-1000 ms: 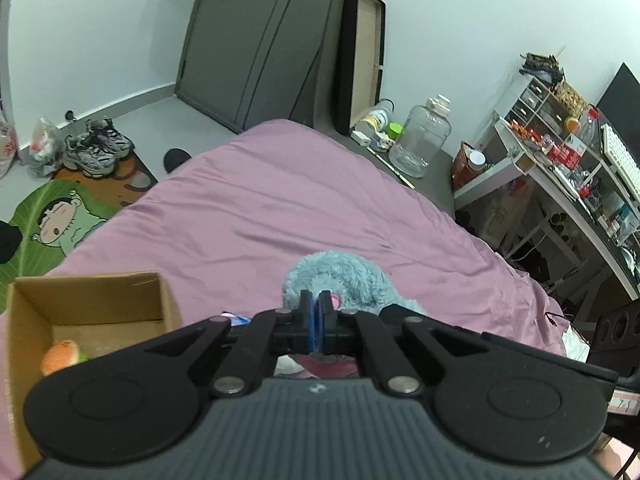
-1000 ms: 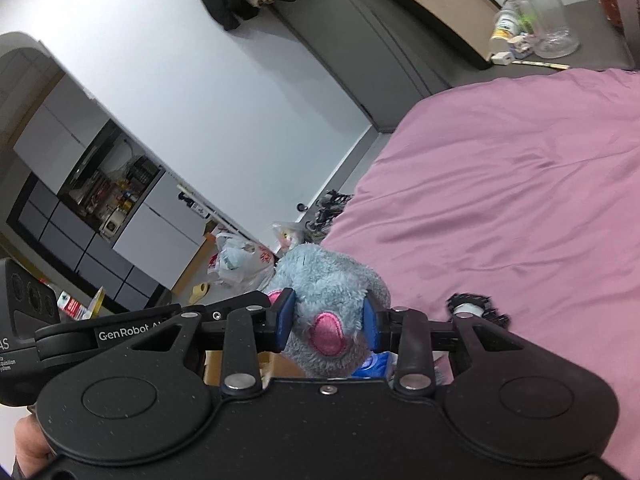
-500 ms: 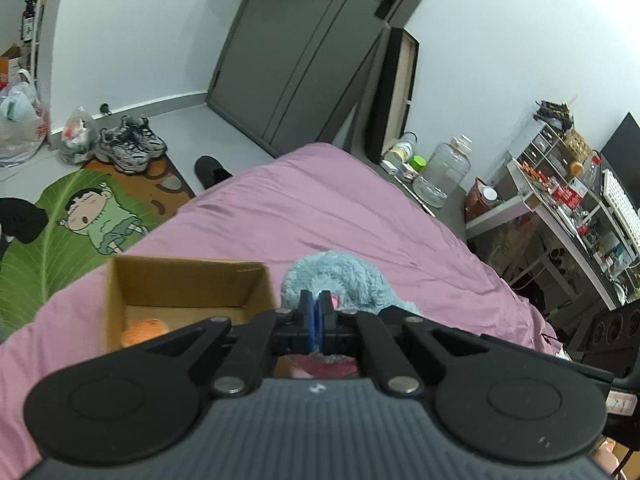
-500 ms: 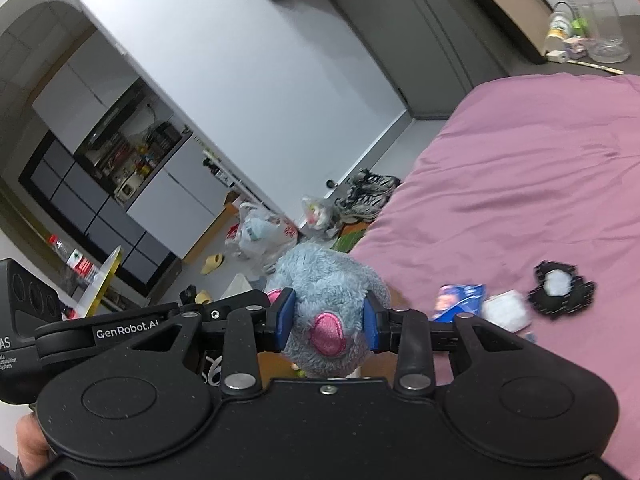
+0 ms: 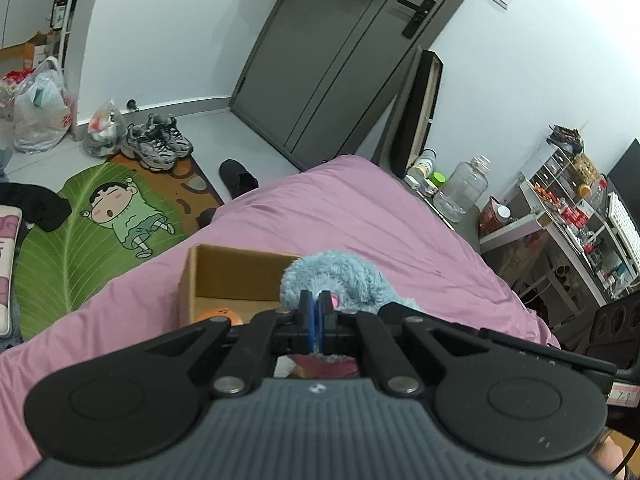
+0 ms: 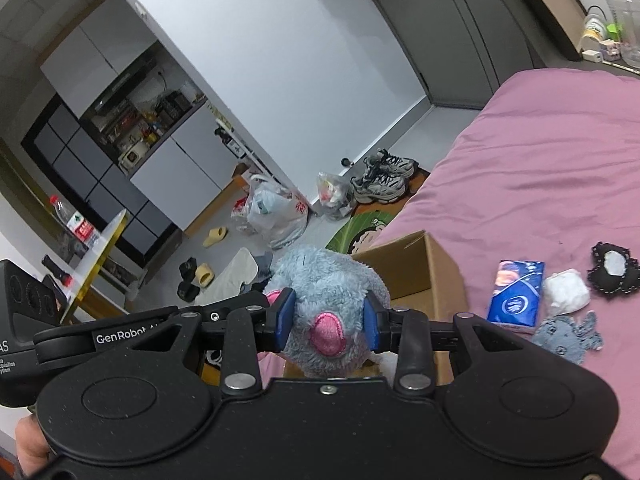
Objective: Organize soft objects
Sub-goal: 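Carry the grey fluffy plush to the box and lower it in with the right tool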
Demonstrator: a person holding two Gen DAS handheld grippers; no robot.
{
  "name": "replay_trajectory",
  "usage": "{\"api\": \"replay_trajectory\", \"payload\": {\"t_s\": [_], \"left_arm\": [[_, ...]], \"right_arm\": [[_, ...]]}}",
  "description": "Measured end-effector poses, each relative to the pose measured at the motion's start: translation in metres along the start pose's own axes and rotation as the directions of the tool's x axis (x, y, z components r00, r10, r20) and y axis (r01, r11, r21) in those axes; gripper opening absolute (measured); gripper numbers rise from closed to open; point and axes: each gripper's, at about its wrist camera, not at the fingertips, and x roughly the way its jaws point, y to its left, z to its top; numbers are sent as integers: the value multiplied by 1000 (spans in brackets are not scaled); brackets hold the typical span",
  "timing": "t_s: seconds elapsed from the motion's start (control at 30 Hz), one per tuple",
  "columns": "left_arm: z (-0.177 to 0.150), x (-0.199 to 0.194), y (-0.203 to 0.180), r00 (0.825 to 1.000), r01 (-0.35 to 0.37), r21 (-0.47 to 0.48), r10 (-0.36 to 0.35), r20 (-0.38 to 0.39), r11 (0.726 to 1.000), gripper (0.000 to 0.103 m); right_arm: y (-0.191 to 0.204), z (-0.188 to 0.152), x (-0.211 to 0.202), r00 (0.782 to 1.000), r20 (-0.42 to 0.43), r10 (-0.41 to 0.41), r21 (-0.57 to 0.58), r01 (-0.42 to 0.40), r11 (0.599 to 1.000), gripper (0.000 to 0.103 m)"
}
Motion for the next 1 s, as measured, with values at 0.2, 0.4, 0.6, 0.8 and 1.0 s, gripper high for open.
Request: {"api": "replay_trajectory", "payload": {"t_s": [0.2, 0.4, 0.6, 0.8, 1.0], "left_arm": [[-7, -3, 22, 1000, -10, -28, 10, -14, 1000, 1], [-20, -3, 36, 999, -36, -42, 35, -34, 998, 1], [-33, 4, 44, 997, -22, -54, 18, -79, 998, 1], [-37, 8, 33, 995, -42, -12, 40, -89, 999, 1], [-34, 7, 29, 993, -79, 7, 79, -92, 997, 2]], "right_arm": [[14, -11, 14, 999, -41, -6, -15, 6, 1000, 36], [17, -26, 26, 995, -96, -16, -17, 15, 1000, 37], [12, -40, 31, 984, -176, -34, -14, 32, 999, 38], [12, -50, 33, 967, -247, -55, -23, 51, 998, 44], [3, -46, 16, 972, -228, -58, 5, 61, 998, 50]]}}
